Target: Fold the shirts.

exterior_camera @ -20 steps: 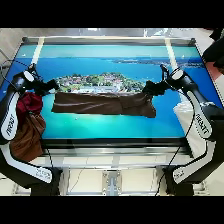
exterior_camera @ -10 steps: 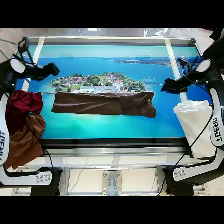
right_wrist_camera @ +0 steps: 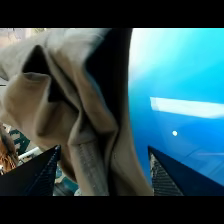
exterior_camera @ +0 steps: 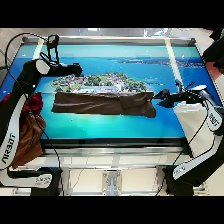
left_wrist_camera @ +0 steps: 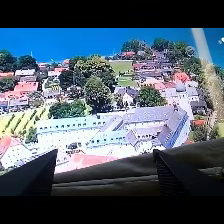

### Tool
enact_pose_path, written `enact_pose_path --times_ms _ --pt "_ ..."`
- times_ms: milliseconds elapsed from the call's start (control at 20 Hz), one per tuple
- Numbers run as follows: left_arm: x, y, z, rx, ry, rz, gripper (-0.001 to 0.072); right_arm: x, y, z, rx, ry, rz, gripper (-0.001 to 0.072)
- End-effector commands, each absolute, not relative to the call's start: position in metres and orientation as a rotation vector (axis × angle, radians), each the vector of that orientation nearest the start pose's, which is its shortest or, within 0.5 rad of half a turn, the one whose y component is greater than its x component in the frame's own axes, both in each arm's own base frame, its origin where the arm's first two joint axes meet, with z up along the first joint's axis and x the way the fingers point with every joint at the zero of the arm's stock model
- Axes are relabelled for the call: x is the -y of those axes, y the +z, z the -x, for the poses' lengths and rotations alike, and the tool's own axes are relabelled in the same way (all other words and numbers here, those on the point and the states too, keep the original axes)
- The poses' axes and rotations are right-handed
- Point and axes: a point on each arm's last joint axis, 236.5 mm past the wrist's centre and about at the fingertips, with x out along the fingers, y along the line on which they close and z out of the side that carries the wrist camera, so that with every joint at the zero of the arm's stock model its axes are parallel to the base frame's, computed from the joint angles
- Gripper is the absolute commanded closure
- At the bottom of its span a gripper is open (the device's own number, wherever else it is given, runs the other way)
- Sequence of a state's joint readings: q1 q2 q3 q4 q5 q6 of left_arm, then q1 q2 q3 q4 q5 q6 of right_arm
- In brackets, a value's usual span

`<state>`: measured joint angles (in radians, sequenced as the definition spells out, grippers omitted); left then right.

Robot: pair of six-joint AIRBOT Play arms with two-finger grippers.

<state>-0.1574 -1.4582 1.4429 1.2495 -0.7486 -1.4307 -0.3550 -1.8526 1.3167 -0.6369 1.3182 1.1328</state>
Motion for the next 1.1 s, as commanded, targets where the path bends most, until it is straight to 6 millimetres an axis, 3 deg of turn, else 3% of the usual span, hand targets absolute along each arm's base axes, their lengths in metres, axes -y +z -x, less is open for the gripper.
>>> enact_pose_path --times_ms 0,300,350,400,450,550,600,750,800,950,1050 --pt "0.142 0.096 -0.521 -0.759 -0.334 0.106 0.0032 -0.057 -0.099 -0.438 -1.363 0.527 -0.891 0.0081" --pt "0.142 0.093 -0.521 -0.765 -0.333 0.106 0.0032 -0.095 -0.108 -0.446 -1.364 0.539 -0.801 0.0101" --pt "0.142 0.092 -0.521 -0.766 -0.333 0.106 0.0049 -0.104 -0.102 -0.444 -1.368 0.568 -0.815 0.0252" --pt "0.142 0.090 -0.521 -0.772 -0.333 0.105 0.0153 -0.114 -0.092 -0.440 -1.376 0.617 -0.835 0.0562" --pt "0.143 0.084 -0.520 -0.788 -0.335 0.105 0.0290 -0.120 -0.080 -0.437 -1.383 0.667 -0.853 0.0680" --pt "0.151 0.061 -0.512 -0.865 -0.354 0.097 0.0696 -0.129 -0.045 -0.428 -1.378 0.792 -0.841 0.0697" --pt "0.160 0.043 -0.503 -0.926 -0.375 0.088 0.0694 -0.130 -0.027 -0.425 -1.370 0.832 -0.819 0.0697" --pt "0.200 -0.017 -0.464 -1.141 -0.476 0.017 0.0695 -0.132 0.032 -0.420 -1.325 0.864 -0.773 0.0697" --pt "0.224 -0.035 -0.444 -1.205 -0.559 -0.021 0.0695 -0.132 0.052 -0.418 -1.312 0.860 -0.763 0.0697" --pt "0.311 -0.057 -0.399 -1.240 -0.806 -0.022 0.0695 -0.137 0.104 -0.407 -1.265 0.851 -0.697 0.0698" --pt "0.351 -0.065 -0.388 -1.202 -0.854 -0.020 0.0695 -0.144 0.122 -0.394 -1.294 0.824 -0.634 0.0699"
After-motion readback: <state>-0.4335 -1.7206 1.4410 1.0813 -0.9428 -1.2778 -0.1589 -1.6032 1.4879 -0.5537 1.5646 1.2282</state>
